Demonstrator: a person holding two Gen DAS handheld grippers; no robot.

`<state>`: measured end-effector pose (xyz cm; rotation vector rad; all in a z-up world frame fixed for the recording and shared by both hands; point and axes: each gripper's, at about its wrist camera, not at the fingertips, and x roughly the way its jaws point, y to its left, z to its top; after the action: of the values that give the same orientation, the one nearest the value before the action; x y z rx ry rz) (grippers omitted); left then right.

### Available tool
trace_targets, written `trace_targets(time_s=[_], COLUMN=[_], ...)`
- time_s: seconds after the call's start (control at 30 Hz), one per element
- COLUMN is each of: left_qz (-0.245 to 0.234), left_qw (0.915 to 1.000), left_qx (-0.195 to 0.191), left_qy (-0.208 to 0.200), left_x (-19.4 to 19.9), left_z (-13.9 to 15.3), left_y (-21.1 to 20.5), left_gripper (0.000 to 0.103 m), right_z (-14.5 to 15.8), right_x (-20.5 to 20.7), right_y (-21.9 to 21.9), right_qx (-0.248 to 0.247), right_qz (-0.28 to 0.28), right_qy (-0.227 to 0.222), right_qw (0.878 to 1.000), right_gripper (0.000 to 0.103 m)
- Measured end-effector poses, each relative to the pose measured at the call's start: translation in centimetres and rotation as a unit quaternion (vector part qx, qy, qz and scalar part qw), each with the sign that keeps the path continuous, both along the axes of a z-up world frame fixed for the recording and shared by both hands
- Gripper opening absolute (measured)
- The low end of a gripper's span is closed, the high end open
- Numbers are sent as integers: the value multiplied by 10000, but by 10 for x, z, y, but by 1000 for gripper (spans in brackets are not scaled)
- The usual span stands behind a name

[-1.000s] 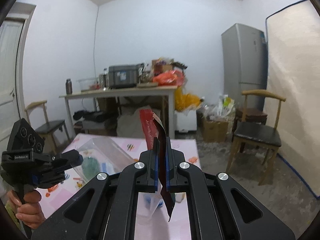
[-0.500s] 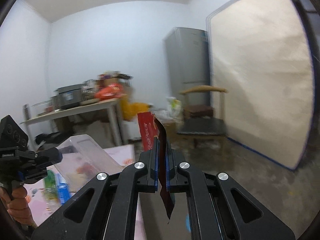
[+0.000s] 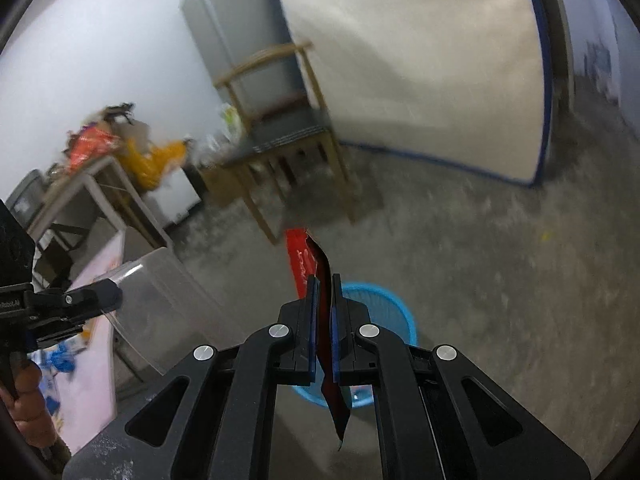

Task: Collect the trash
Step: 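Carry both items to the blue wastebasket and open both tools to drop them, then move both tools back over the table toward the blue wrapper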

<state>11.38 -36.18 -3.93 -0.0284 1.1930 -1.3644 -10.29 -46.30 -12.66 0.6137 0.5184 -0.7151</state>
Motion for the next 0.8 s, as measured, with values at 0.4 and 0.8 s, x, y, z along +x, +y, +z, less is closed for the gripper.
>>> trace_targets(time_s=[0.4, 0.8], left_qz=[320, 690], left_qw=[9897, 9915], left_qx=[1391, 1049], left_qy=[-76, -329], left_x=[16, 15], left_z=[-77, -24], left_y=[-89, -9], left_gripper=[43, 63], right_z=[-111, -111], right_x=[59, 9], right_y=[-73, -54], right_qx=[746, 847], right_qz=[-141, -349], right_qy=[817, 934], right_qw=[9938, 9914], right_gripper=[50, 61])
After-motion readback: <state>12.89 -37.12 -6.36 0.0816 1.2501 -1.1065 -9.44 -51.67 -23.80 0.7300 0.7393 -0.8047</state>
